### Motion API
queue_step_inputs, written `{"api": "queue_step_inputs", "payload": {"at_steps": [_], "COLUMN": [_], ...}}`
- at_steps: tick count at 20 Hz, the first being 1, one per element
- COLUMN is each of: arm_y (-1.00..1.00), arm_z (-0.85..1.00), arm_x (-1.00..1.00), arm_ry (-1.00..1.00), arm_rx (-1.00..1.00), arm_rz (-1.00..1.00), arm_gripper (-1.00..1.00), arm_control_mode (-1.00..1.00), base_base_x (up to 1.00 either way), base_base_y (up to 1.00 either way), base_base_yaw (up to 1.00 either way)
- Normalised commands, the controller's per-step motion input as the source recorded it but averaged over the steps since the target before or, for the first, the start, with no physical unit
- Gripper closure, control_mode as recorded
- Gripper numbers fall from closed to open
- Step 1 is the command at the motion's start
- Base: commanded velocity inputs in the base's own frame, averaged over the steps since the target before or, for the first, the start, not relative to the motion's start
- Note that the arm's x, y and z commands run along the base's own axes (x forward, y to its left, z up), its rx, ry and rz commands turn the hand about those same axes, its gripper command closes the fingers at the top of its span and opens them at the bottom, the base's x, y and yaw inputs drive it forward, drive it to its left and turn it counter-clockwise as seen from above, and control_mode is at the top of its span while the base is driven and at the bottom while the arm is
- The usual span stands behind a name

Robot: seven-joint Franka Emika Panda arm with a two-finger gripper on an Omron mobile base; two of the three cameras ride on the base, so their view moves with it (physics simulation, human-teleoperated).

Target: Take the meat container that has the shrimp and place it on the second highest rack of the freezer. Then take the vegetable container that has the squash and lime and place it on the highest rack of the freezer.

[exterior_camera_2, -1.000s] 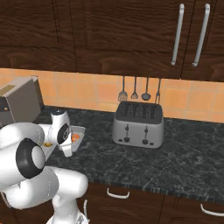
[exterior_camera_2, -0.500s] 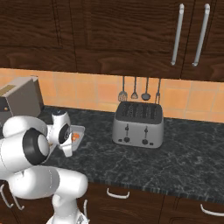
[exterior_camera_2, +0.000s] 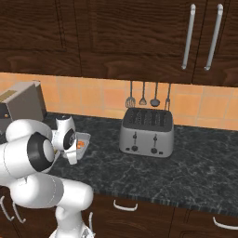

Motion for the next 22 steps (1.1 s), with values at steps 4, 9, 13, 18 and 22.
{"api": "queue_step_inputs", "payload": {"at_steps": [4, 9, 13, 18, 22], "arm_y": [0.00, 0.00, 0.00, -0.23, -0.55], "arm_z": [0.00, 0.00, 0.00, 0.14, 0.52], "arm_x": [0.00, 0.00, 0.00, -0.01, -0.18], "arm_ry": [0.00, 0.00, 0.00, 0.00, -0.02], "arm_rx": [0.00, 0.00, 0.00, 0.01, 0.05], "arm_rz": [0.00, 0.00, 0.00, 0.00, 0.00], "arm_gripper": [1.00, 1.00, 1.00, 1.00, 1.00], "arm_control_mode": [-1.00, -1.00, -1.00, -1.00, -1.00], "base_base_x": [0.00, 0.00, 0.00, 0.00, 0.00], "base_base_y": [0.00, 0.00, 0.00, 0.00, 0.00], "base_base_yaw": [0.00, 0.00, 0.00, 0.00, 0.00]}}
